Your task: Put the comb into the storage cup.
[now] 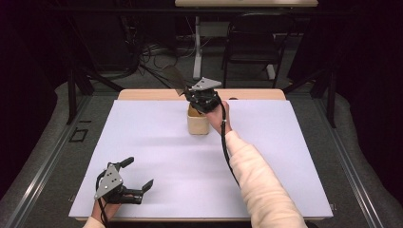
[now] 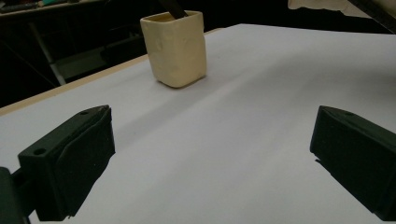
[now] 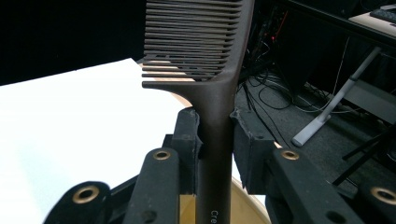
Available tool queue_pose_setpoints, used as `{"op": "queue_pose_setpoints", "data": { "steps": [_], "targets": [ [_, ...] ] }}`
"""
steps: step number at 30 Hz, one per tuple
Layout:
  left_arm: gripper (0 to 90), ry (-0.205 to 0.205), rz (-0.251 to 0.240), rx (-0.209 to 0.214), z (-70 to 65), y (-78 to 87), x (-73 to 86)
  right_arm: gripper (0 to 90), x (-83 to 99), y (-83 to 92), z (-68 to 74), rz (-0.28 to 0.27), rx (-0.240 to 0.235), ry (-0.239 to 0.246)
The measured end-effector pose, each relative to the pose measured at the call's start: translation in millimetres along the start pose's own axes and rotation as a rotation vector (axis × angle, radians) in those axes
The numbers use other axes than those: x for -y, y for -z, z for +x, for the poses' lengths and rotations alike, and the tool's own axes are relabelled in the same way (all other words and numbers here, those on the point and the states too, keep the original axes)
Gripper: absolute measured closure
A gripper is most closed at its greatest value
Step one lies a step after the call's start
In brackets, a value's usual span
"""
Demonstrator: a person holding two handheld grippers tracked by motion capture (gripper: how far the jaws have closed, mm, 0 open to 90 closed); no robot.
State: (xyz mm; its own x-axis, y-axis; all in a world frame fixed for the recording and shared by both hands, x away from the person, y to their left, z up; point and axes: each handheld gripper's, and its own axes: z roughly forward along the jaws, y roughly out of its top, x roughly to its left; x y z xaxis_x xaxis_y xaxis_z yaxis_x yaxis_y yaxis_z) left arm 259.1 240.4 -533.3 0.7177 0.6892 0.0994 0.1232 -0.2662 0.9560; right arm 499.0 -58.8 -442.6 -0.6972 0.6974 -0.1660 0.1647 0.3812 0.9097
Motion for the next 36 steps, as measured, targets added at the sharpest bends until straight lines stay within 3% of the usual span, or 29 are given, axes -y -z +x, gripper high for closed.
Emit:
{"op": "queue_pose_setpoints", "data": {
  "steps": [36],
  "targets": [
    [0.0, 0.000, 0.000, 0.000, 0.0, 0.1, 0.0, 72.2, 14.8, -8.5, -1.8, 0.068, -0.020, 0.009]
  ]
}}
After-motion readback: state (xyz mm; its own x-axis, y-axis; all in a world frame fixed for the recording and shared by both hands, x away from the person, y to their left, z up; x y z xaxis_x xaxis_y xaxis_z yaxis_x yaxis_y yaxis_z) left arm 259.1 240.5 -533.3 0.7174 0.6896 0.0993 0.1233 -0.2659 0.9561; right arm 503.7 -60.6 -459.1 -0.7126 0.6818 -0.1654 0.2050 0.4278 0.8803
